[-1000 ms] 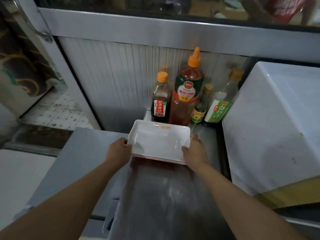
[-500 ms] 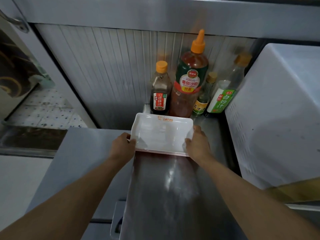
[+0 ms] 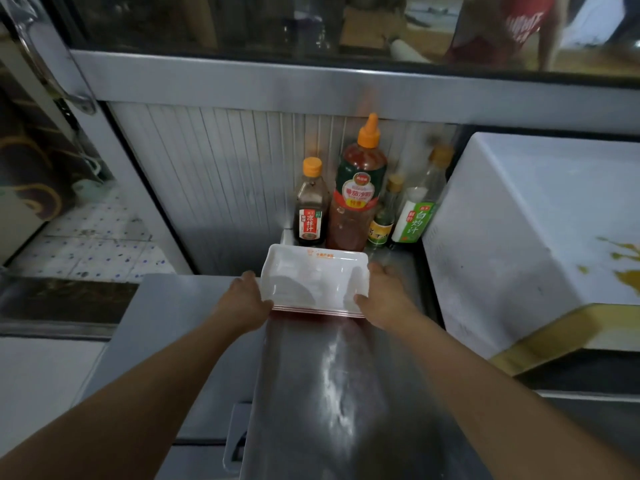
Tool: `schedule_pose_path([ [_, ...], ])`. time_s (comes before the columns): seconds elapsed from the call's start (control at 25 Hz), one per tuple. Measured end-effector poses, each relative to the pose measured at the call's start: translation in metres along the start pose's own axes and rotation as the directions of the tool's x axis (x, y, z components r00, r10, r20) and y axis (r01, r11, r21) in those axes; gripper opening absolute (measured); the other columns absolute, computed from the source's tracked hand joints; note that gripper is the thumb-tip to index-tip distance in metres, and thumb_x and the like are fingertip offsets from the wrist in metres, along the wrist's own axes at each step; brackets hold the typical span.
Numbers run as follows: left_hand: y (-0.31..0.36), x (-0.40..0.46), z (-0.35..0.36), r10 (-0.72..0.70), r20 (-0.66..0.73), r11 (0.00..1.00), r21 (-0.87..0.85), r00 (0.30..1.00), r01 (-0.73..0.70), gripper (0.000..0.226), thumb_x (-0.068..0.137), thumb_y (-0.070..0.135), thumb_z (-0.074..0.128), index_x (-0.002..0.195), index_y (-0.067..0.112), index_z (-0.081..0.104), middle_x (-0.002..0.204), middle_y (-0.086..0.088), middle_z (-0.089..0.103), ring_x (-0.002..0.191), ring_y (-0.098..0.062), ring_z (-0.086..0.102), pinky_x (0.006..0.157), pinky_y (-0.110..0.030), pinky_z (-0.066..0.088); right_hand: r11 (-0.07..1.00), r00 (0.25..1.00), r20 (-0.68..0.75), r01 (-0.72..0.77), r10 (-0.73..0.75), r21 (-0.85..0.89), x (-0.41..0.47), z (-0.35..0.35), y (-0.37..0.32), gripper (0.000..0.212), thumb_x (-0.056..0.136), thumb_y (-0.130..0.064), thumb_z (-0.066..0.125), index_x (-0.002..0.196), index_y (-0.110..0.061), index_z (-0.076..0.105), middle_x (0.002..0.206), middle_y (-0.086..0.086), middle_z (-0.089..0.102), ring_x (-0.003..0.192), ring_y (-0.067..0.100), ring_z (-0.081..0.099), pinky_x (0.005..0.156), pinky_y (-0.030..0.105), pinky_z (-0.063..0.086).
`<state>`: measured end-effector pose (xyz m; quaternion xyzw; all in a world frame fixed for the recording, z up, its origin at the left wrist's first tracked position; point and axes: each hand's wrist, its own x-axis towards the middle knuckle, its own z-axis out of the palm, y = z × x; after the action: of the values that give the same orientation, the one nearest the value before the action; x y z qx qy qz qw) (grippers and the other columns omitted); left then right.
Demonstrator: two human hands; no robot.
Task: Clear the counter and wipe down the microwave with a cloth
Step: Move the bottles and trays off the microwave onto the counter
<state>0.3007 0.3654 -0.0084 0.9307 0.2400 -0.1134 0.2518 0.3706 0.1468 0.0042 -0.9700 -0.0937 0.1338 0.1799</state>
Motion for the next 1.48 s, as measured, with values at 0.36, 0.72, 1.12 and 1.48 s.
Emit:
schedule_pose_path([
  [0.36, 0.059, -0.095, -0.045, 0.186, 0.014, 0.931, 0.317, 0.982, -0.181, 0.054, 0.085, 0.028, 0.062, 0.132, 0.012, 0.041, 0.13, -0.014, 0.046, 0.118, -0.028, 0.049, 0.1, -0.039, 0.043, 0.964, 0.972, -0.066, 0.213, -0.225, -0.158, -0.079, -0.071, -0.01, 0.049, 0.085, -0.02, 0.059, 0.129, -0.01, 0.039, 0.133, 0.014, 0.039, 0.124, 0.031, 0.036, 0.099, 0.04, 0.039],
  [0.72, 0.118, -0.235, -0.035, 0.248, -0.08, 0.916, 0.344, 0.966, -0.206, 0.061, 0.086, 0.03, 0.061, 0.138, 0.014, 0.034, 0.136, -0.013, 0.044, 0.123, -0.029, 0.046, 0.101, -0.039, 0.041, 0.901, 0.891, -0.146, 0.415, -0.43, -0.122, -0.183, -0.152, 0.018, 0.056, 0.083, -0.031, 0.066, 0.129, -0.009, 0.041, 0.13, 0.014, 0.041, 0.124, 0.032, 0.04, 0.099, 0.041, 0.043],
  [1.12, 0.186, -0.309, 0.005, 0.365, -0.023, 0.869, 0.369, 0.931, -0.331, 0.058, 0.085, 0.032, 0.062, 0.134, 0.013, 0.038, 0.131, -0.013, 0.048, 0.12, -0.028, 0.048, 0.096, -0.034, 0.041, 0.953, 0.933, -0.196, 0.286, -0.3, -0.098, -0.27, -0.199, 0.107, 0.058, 0.087, -0.03, 0.06, 0.135, -0.009, 0.034, 0.134, 0.013, 0.034, 0.127, 0.032, 0.032, 0.102, 0.043, 0.039],
  [1.48, 0.271, -0.337, 0.066, 0.605, 0.162, 0.694, 0.373, 0.78, -0.616, 0.053, 0.085, 0.03, 0.061, 0.131, 0.013, 0.041, 0.127, -0.014, 0.051, 0.115, -0.03, 0.051, 0.085, -0.03, 0.041, 0.998, 0.962, -0.271, -0.054, 0.04, -0.044, -0.341, -0.211, 0.227, 0.062, 0.085, -0.035, 0.063, 0.134, -0.01, 0.034, 0.133, 0.014, 0.033, 0.126, 0.035, 0.033, 0.102, 0.043, 0.038],
])
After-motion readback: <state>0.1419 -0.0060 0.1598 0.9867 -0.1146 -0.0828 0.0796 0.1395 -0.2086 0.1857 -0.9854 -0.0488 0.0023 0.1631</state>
